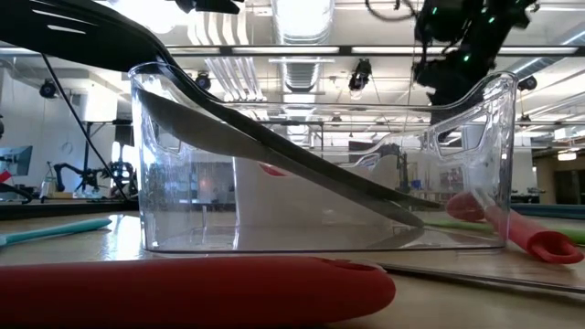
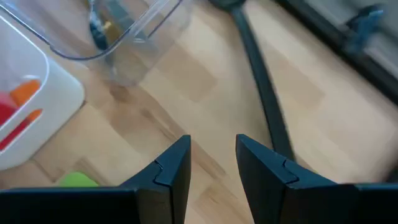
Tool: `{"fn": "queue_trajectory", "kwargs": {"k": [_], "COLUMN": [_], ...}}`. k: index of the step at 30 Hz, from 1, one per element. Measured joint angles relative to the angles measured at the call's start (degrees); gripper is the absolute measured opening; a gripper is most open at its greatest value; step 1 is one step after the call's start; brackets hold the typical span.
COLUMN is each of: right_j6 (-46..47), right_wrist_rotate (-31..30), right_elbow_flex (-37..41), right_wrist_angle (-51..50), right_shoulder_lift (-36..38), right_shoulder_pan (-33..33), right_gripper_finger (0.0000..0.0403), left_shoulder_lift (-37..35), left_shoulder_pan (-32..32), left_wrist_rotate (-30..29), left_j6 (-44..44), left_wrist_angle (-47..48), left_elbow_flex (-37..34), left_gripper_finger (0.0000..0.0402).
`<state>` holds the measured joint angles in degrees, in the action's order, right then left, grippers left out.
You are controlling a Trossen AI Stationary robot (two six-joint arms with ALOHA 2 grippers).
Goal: Pick & Place Kitchen Items
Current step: Put the black serving spoon into the bottom transparent bin
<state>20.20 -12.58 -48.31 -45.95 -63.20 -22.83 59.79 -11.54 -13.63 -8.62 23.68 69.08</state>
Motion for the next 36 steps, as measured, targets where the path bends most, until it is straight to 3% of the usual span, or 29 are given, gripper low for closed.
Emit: {"fn": "queue_trajectory", "kwargs": {"k": [3,8,24,32,36], "right_j6": [-7.26,-16.53,-33.14,-34.26,-34.39], "right_wrist_rotate": [7.47,11.27,11.04,11.28,14.73], "right_elbow_flex": [0.0,-1.34,-16.0,-19.8,-19.16], "right_wrist_angle": [2.02,3.29,2.5,-1.42,-2.16], "right_shoulder_lift": [-2.4,-8.26,-36.36,-41.91,-43.44], "right_shoulder_pan": [-8.78,-17.24,-20.29,-25.01,-26.53], "right_gripper_finger": [0.0118,0.0118,0.0134,0.013,0.0136], "left_shoulder_lift": [0.0,0.0,0.0,0.0,0.0], "left_shoulder_pan": [-0.01,0.01,0.01,-0.01,0.01], "left_wrist_rotate": [0.02,0.02,0.02,0.02,0.02], "left_j6": [0.07,0.07,0.04,0.04,-0.35], "left_wrist_angle": [0.0,0.0,0.54,2.66,2.81], "left_elbow_flex": [0.0,0.0,-0.09,-0.11,-0.11], "left_gripper_finger": [0.0259,0.0259,0.0259,0.0259,0.0259]}}
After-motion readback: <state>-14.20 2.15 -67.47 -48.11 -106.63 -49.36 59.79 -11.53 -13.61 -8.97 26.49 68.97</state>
